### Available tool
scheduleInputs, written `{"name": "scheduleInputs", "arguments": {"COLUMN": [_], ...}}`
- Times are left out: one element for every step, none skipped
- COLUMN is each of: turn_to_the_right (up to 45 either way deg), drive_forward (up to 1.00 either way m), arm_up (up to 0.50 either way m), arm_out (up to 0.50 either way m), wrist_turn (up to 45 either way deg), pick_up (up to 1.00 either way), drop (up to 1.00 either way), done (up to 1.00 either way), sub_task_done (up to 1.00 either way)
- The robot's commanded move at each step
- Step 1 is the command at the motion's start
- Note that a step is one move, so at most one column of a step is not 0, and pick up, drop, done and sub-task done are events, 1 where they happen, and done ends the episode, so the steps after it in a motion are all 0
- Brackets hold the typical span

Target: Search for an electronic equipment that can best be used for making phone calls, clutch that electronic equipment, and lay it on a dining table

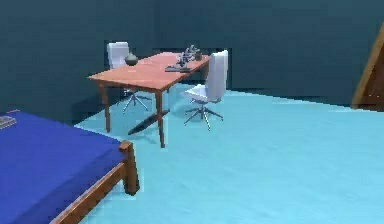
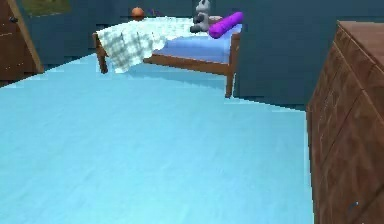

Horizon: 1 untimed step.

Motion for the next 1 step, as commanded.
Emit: {"name": "scheduleInputs", "arguments": {"turn_to_the_right": [-45.0], "drive_forward": [0.0], "arm_up": [0.0], "arm_out": [0.0], "wrist_turn": [0.0], "pick_up": [0.0], "drop": [0.0], "done": [0.0], "sub_task_done": [0.0]}}
